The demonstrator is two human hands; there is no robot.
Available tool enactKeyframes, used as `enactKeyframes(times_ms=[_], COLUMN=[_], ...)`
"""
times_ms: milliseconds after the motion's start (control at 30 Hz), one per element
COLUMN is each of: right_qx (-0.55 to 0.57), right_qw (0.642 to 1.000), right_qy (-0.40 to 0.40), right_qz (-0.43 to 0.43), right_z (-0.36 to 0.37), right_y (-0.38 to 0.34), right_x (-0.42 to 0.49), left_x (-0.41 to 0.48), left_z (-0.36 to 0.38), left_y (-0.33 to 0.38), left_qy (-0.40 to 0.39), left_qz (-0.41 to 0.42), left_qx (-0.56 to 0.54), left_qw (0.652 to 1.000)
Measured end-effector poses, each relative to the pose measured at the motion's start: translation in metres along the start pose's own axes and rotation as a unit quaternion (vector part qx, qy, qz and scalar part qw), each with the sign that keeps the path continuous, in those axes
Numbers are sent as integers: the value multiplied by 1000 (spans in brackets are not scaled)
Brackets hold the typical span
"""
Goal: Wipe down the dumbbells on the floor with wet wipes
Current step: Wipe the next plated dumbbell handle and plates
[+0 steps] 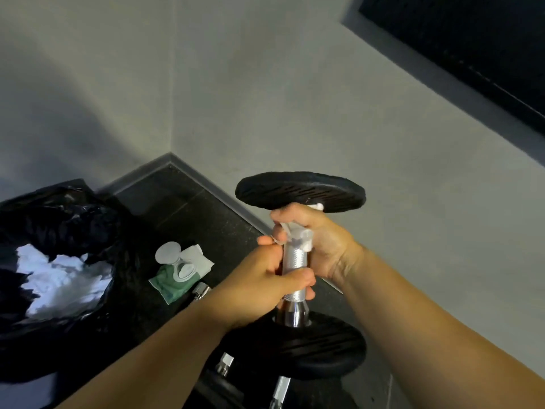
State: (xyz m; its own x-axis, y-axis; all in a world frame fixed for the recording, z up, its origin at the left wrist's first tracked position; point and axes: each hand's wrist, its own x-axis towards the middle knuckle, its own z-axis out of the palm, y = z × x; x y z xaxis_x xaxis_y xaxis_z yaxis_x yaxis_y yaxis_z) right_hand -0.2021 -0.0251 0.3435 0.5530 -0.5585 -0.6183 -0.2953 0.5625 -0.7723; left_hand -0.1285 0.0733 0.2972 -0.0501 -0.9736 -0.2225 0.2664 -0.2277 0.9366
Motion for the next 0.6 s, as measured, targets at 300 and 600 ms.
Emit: enactKeyframes(times_ms=[300, 600], right_qx=[-201, -116], right_qw=[933, 988], right_qy=[296, -100], right_qz=[-36, 29], right_z=[32, 6], right_y=[12, -13], right_x=[28, 17], left_x=[5, 6], left_z=[2, -18], left_y=[-5, -5], left_qy=[172, 37], left_qz=[33, -19], left_qx=[170, -94], left_qw=[970, 995])
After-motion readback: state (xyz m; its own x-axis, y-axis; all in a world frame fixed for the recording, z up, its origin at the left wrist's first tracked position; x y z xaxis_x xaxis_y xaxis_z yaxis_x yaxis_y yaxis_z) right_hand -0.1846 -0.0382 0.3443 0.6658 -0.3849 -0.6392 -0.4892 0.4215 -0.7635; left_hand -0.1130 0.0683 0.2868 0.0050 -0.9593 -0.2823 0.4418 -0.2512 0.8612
